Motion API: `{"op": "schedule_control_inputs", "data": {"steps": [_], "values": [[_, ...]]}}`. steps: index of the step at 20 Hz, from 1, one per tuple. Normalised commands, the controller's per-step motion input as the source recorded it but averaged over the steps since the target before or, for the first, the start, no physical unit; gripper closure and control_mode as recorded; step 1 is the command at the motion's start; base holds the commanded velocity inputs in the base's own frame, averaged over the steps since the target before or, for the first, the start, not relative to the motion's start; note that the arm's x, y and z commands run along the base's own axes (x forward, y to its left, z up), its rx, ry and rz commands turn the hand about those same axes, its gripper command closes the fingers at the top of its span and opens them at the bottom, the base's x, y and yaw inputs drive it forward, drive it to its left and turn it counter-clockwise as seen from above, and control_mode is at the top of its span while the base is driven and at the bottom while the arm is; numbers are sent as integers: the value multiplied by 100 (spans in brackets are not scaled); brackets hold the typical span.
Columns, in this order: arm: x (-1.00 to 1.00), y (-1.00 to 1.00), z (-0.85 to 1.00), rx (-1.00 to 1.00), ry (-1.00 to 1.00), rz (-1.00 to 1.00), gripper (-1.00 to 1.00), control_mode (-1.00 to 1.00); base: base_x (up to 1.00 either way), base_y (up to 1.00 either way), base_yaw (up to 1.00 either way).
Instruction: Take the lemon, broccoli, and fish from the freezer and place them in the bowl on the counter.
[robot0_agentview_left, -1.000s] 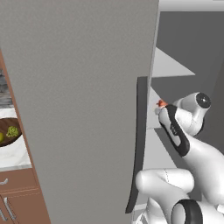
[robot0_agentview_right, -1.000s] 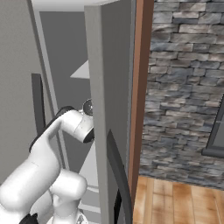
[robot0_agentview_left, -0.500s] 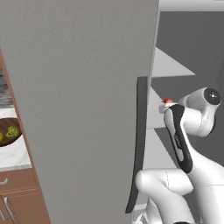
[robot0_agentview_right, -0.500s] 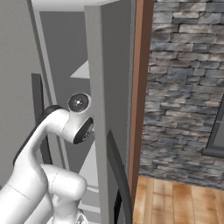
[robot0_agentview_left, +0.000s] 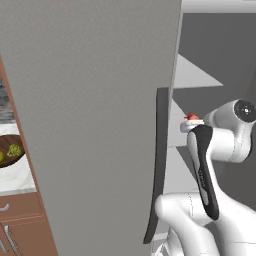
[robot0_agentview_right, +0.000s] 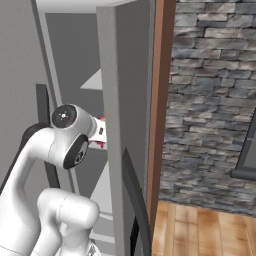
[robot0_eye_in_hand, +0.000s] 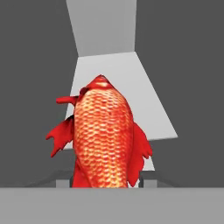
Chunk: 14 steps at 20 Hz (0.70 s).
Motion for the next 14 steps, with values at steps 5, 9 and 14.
{"op": "schedule_control_inputs", "data": {"steps": [5,9,14], "values": [[-57,8,28,0,3,0,100,-100,0,0,0],[-62,20,28,0,2,0,100,-100,0,0,0],[-47,23,24,0,1,0,100,-100,0,0,0]]}}
